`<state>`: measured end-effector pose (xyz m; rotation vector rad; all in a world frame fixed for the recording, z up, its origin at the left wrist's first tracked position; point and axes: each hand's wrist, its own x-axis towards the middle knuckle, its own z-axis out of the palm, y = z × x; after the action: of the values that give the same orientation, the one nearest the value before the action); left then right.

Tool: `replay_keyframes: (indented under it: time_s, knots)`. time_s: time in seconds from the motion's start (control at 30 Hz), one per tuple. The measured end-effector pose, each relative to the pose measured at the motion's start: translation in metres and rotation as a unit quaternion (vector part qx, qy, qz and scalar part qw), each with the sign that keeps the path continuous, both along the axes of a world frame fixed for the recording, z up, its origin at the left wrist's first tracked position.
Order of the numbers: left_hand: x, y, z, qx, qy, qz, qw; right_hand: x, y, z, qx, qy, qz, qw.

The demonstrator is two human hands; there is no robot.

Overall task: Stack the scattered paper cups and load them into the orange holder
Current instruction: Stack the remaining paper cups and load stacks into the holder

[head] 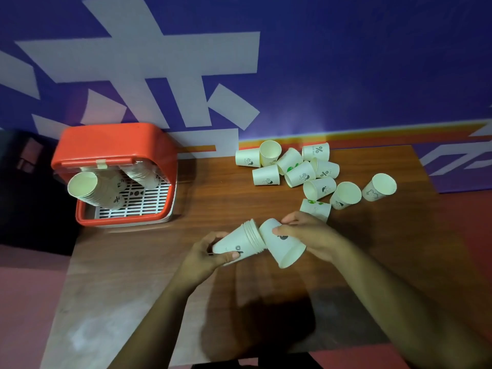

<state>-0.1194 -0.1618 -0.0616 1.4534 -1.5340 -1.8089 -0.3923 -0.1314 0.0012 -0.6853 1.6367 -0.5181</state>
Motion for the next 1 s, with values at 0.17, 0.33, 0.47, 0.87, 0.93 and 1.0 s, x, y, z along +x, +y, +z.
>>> replay_keyframes:
  time_s: [0.17, 0.33, 0.47, 0.87, 0.93, 1.0]
  knots:
    - [-0.003, 0.005, 0.001, 0.029, 0.039, -0.040, 0.998, -0.003, -0.007, 0.005, -0.020, 0.022, 0.042, 0.999]
    - [-0.018, 0.012, 0.005, 0.052, 0.057, -0.075, 0.994, 0.023, -0.007, -0.007, -0.072, 0.056, -0.061, 0.994]
    - [-0.028, 0.016, 0.002, 0.055, 0.049, -0.084, 0.994, 0.039, 0.001, -0.016, -0.103, 0.049, -0.094, 0.989]
    - [-0.015, 0.018, -0.018, 0.053, 0.010, 0.039, 0.998, -0.068, -0.001, -0.101, -0.036, 0.323, -0.156, 0.933]
    - [-0.014, 0.018, -0.021, 0.052, 0.008, 0.037, 0.998, -0.076, -0.007, -0.116, -0.037, 0.355, -0.108, 0.928]
    - [-0.014, 0.019, -0.022, 0.050, 0.004, 0.033, 0.998, -0.081, -0.008, -0.129, -0.037, 0.377, -0.039, 0.925]
